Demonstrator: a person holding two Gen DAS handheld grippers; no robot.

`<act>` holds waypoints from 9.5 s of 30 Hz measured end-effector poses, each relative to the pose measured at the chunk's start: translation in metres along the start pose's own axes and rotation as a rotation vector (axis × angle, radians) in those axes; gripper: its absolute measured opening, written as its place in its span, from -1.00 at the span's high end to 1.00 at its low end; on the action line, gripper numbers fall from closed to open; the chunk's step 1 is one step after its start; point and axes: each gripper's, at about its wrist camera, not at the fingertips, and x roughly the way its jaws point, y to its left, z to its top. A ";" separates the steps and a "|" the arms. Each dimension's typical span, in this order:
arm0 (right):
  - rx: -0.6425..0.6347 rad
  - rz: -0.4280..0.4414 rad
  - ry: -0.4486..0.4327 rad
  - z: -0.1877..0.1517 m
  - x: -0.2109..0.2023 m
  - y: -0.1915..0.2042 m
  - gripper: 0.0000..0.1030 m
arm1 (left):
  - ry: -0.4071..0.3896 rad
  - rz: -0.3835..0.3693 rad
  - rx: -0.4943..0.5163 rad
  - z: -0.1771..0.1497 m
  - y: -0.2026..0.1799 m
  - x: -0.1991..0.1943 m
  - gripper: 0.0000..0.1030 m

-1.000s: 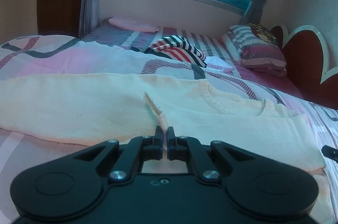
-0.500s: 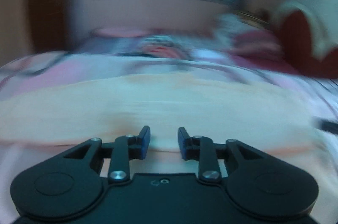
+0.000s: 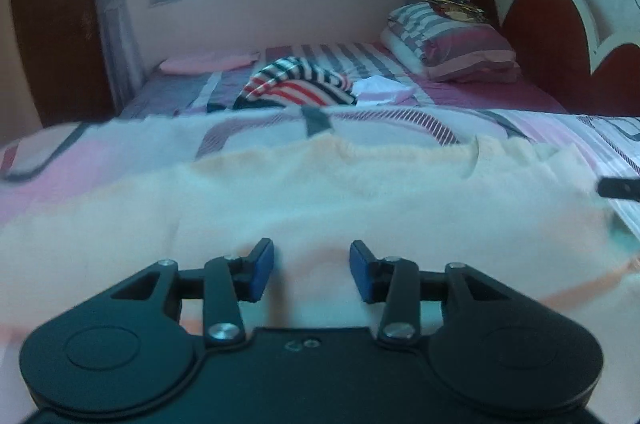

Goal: Fold small clothes

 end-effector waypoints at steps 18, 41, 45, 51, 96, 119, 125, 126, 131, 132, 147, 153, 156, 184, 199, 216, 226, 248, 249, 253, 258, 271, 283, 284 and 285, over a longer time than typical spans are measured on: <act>-0.058 -0.066 0.065 0.023 0.042 -0.018 1.00 | -0.016 -0.021 0.001 -0.002 0.011 -0.001 0.12; 0.008 -0.100 0.057 -0.034 -0.044 0.049 1.00 | -0.043 0.066 -0.252 -0.057 0.124 -0.077 -0.07; 0.035 -0.113 0.084 -0.046 -0.045 0.066 1.00 | -0.028 0.183 -0.488 -0.085 0.215 -0.100 -0.02; 0.071 -0.077 0.087 -0.053 -0.032 0.106 1.00 | -0.096 0.183 -0.824 -0.112 0.323 -0.114 0.02; 0.115 -0.148 0.015 -0.027 -0.043 0.069 0.14 | -0.230 -0.029 -0.456 0.010 0.178 -0.074 0.96; 0.222 -0.138 -0.018 -0.027 -0.078 0.029 0.14 | 0.030 -0.341 -0.086 -0.007 -0.038 -0.015 0.10; 0.224 -0.003 0.014 -0.026 -0.050 0.055 0.14 | -0.103 -0.170 -0.133 -0.021 0.017 -0.066 -0.28; 0.223 0.024 0.026 -0.026 -0.042 0.062 0.14 | -0.120 -0.148 -0.140 -0.027 0.030 -0.075 -0.40; 0.197 0.098 0.112 -0.030 0.006 0.096 0.15 | -0.078 -0.013 -0.184 -0.056 0.084 -0.087 -0.54; 0.194 0.106 0.131 -0.031 0.014 0.102 0.15 | -0.057 0.003 -0.196 -0.060 0.090 -0.084 -0.50; 0.020 0.084 -0.012 0.005 -0.010 0.133 0.92 | 0.023 0.000 -0.203 -0.055 0.117 -0.047 -0.35; 0.097 0.001 -0.117 0.028 -0.045 0.082 0.92 | 0.017 -0.013 -0.156 -0.053 0.109 -0.045 0.25; 0.098 -0.008 -0.107 0.024 -0.050 0.072 0.92 | 0.014 -0.027 -0.143 -0.052 0.102 -0.045 0.55; 0.188 -0.241 0.044 -0.028 -0.033 0.012 0.89 | 0.037 -0.035 -0.151 -0.046 0.106 -0.046 0.47; 0.087 -0.161 0.042 -0.027 -0.013 0.061 0.73 | -0.033 -0.121 -0.135 -0.010 0.087 -0.028 0.54; -0.056 0.018 0.070 -0.012 0.084 0.124 0.73 | -0.034 -0.014 -0.147 0.020 0.107 0.045 0.58; -0.121 0.077 0.083 -0.028 0.069 0.157 0.73 | -0.032 -0.136 0.015 -0.001 0.021 0.016 0.45; -0.131 -0.062 0.056 -0.055 0.002 0.088 0.73 | -0.015 -0.060 -0.022 -0.028 0.009 -0.015 0.38; -0.111 -0.098 0.050 -0.053 -0.003 0.073 0.73 | -0.013 -0.039 -0.052 -0.030 0.020 -0.017 0.39; -0.037 -0.101 0.031 -0.051 -0.021 0.034 0.74 | -0.010 -0.006 -0.120 -0.040 0.046 -0.027 0.40; -0.063 -0.107 0.028 -0.047 -0.030 0.038 0.73 | -0.015 0.024 -0.103 -0.035 0.036 -0.037 0.40; -0.037 -0.077 0.064 -0.057 -0.083 0.032 0.73 | 0.037 0.067 -0.027 -0.065 0.030 -0.081 0.01; 0.060 -0.090 0.100 -0.128 -0.207 0.042 0.31 | 0.074 0.076 0.081 -0.142 0.031 -0.198 -0.32; 0.063 -0.093 0.101 -0.135 -0.216 0.044 0.01 | 0.080 0.072 0.084 -0.148 0.031 -0.205 -0.32; 0.063 -0.102 0.095 -0.142 -0.223 0.045 -0.02 | 0.091 0.065 0.083 -0.154 0.032 -0.212 -0.32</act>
